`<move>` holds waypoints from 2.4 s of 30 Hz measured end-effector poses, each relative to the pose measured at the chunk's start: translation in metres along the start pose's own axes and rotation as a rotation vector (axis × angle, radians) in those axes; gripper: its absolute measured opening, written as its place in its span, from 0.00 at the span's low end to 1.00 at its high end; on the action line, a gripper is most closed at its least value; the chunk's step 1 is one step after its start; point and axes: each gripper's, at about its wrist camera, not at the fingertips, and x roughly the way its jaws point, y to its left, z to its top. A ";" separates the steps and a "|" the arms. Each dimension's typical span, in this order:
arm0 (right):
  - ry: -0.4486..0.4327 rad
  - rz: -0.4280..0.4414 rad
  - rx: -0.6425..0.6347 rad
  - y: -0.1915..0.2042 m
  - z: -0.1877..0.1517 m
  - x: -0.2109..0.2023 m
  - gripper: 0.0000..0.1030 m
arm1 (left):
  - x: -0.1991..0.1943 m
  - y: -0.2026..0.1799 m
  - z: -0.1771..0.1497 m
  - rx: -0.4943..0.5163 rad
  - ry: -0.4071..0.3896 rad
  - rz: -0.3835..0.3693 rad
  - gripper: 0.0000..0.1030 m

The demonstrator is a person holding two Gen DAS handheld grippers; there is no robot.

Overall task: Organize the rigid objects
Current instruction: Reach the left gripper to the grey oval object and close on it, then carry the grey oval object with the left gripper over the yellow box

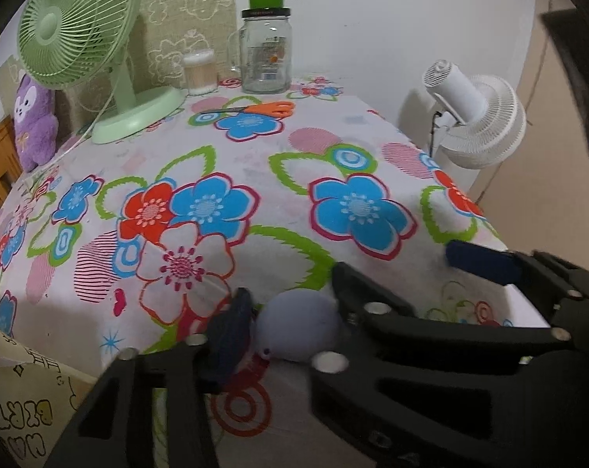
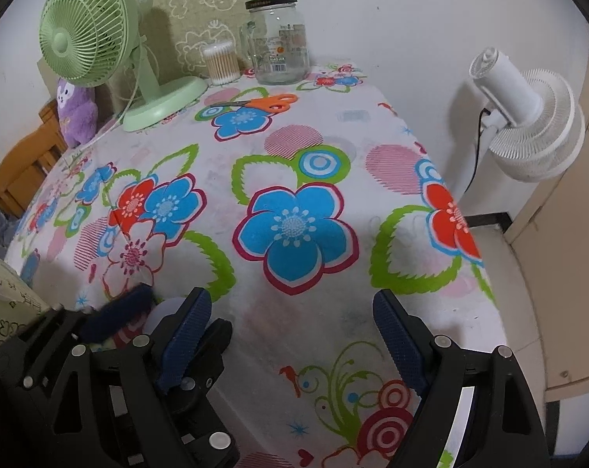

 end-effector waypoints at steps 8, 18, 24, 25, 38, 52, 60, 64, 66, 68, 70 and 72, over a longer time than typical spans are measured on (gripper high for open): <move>0.005 -0.023 0.003 0.002 -0.004 -0.004 0.82 | -0.003 -0.002 -0.003 0.031 0.002 0.022 0.43; 0.011 -0.021 0.016 0.006 -0.018 -0.020 0.48 | -0.022 -0.002 -0.014 0.052 -0.010 0.025 0.43; -0.011 -0.028 0.000 0.018 -0.026 -0.039 0.43 | -0.042 0.001 -0.021 0.049 -0.028 0.020 0.43; -0.016 -0.028 0.000 0.020 -0.028 -0.043 0.42 | -0.046 0.001 -0.023 0.050 -0.031 0.020 0.43; -0.074 -0.061 -0.038 0.052 -0.047 -0.090 0.37 | -0.095 0.011 -0.043 0.074 -0.080 0.017 0.43; -0.135 -0.075 -0.082 0.088 -0.064 -0.138 0.37 | -0.147 0.026 -0.060 0.105 -0.132 0.006 0.43; -0.168 -0.066 -0.108 0.111 -0.068 -0.158 0.37 | -0.174 0.040 -0.066 0.118 -0.166 0.035 0.43; -0.176 -0.056 -0.122 0.123 -0.071 -0.166 0.38 | -0.183 0.049 -0.070 0.135 -0.176 0.066 0.43; -0.179 -0.052 -0.133 0.130 -0.072 -0.168 0.41 | -0.188 0.055 -0.072 0.134 -0.176 0.078 0.43; -0.179 -0.052 -0.139 0.137 -0.072 -0.169 0.44 | -0.191 0.061 -0.074 0.128 -0.177 0.083 0.43; -0.181 -0.051 -0.139 0.142 -0.072 -0.170 0.47 | -0.194 0.067 -0.075 0.123 -0.180 0.090 0.43; -0.185 -0.046 -0.142 0.147 -0.072 -0.171 0.48 | -0.198 0.071 -0.077 0.122 -0.181 0.098 0.43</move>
